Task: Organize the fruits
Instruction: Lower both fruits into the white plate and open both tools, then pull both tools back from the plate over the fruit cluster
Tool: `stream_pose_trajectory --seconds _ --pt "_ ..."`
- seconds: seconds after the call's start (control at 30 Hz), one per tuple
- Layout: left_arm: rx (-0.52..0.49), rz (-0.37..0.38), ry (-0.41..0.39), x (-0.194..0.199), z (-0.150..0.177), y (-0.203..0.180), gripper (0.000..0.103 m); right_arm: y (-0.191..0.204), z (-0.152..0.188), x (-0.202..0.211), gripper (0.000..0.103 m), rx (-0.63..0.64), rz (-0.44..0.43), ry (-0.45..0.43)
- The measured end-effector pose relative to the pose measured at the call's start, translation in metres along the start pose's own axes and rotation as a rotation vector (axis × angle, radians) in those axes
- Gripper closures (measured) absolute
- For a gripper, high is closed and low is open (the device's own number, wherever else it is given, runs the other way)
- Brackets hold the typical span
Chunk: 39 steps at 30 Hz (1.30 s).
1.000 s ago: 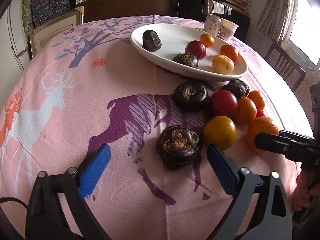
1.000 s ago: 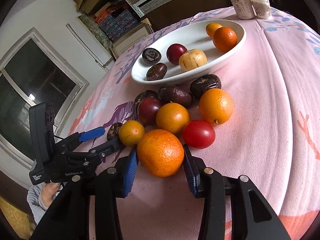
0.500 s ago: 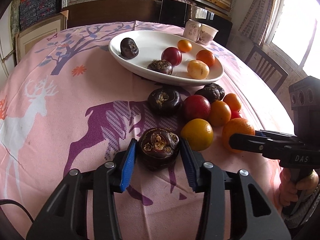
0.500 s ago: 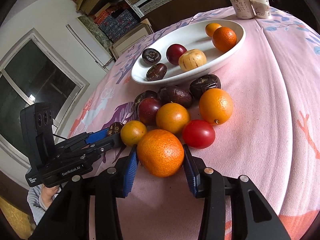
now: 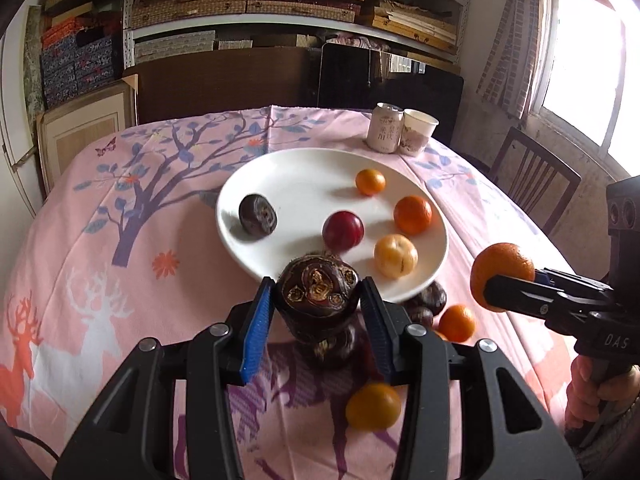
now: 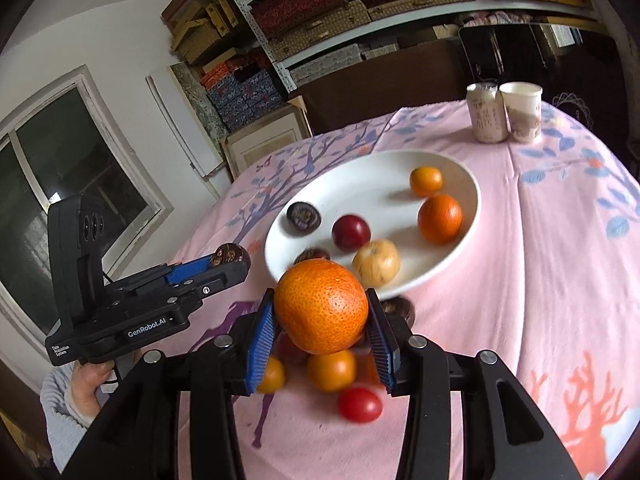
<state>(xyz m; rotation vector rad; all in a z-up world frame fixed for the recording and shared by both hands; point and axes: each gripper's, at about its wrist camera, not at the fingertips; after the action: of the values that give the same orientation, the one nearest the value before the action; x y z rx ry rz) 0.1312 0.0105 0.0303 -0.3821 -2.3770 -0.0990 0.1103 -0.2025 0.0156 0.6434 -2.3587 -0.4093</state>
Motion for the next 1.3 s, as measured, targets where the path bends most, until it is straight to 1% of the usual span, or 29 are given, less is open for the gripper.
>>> stream_pose_trajectory --seconds 0.1,0.2,0.27,0.33,0.37,0.4,0.43,0.47,0.5,0.53,0.6,0.67,0.73,0.8,0.87,0.93,0.97,1.07,1.13,1.3 --pt "0.010 -0.002 0.005 -0.021 -0.019 -0.001 0.060 -0.010 -0.027 -0.016 0.059 0.004 0.044 -0.025" --pt "0.016 -0.023 0.018 -0.046 -0.028 -0.001 0.060 -0.024 -0.043 -0.038 0.059 -0.013 0.072 -0.036" --pt "0.030 -0.026 0.038 -0.064 -0.028 0.001 0.060 -0.033 -0.045 -0.057 0.059 -0.029 0.075 -0.039" --pt "0.035 -0.035 0.051 -0.077 -0.025 0.006 0.056 -0.044 -0.045 -0.072 0.056 -0.053 0.082 -0.042" --pt "0.031 -0.042 0.056 -0.079 -0.023 0.008 0.051 -0.048 -0.044 -0.075 0.053 -0.059 0.090 -0.033" --pt "0.037 -0.046 0.049 -0.080 -0.022 0.010 0.034 -0.050 -0.044 -0.073 0.048 -0.060 0.082 -0.039" --pt "0.055 -0.049 0.033 -0.078 -0.022 0.014 0.025 -0.051 -0.045 -0.067 0.042 -0.060 0.075 -0.069" --pt "0.078 -0.046 0.014 -0.074 -0.022 0.018 0.011 -0.049 -0.045 -0.059 0.039 -0.059 0.075 -0.104" --pt "0.096 -0.037 -0.003 -0.069 -0.021 0.021 0.010 -0.047 -0.044 -0.051 0.033 -0.053 0.073 -0.134" --pt "0.110 -0.032 -0.014 -0.065 -0.021 0.023 0.010 -0.045 -0.044 -0.046 0.030 -0.043 0.068 -0.153" --pt "0.126 -0.038 -0.025 -0.058 -0.017 0.027 0.007 -0.043 -0.040 -0.038 0.029 -0.027 0.074 -0.168" --pt "0.132 -0.063 -0.026 -0.055 -0.010 0.031 0.007 -0.046 -0.036 -0.036 0.027 -0.037 0.090 -0.165" --pt "0.147 -0.089 -0.018 -0.053 -0.004 0.035 0.007 -0.052 -0.032 -0.034 0.026 -0.064 0.099 -0.160" --pt "0.174 -0.094 -0.013 -0.049 0.003 0.040 0.007 -0.060 -0.027 -0.030 0.025 -0.097 0.113 -0.159" --pt "0.194 -0.094 -0.004 -0.044 0.011 0.044 0.007 -0.066 -0.020 -0.024 0.022 -0.129 0.128 -0.161" --pt "0.199 -0.104 -0.007 -0.035 0.020 0.046 0.007 -0.072 -0.013 -0.016 0.018 -0.159 0.136 -0.165" --pt "0.198 -0.107 -0.011 -0.030 0.024 0.046 0.006 -0.074 -0.009 -0.012 0.018 -0.172 0.134 -0.165" --pt "0.190 -0.104 -0.020 -0.018 0.034 0.042 0.005 -0.078 0.005 -0.002 0.016 -0.202 0.131 -0.164" --pt "0.170 -0.098 -0.017 -0.015 0.040 0.036 0.005 -0.079 0.014 0.003 0.011 -0.219 0.129 -0.162" --pt "0.073 -0.129 0.021 -0.019 0.051 0.016 0.005 -0.081 0.023 0.012 0.010 -0.237 0.128 -0.179"
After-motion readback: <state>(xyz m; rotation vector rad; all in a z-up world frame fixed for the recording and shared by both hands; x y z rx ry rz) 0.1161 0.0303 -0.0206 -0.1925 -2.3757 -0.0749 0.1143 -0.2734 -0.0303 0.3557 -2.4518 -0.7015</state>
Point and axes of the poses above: each gripper's, at about its wrist camera, not at the fingertips, and x roughly against the way its jaws point, y to its left, z to its underside, and after that the axes turned 4 degrees about -z, right-handed
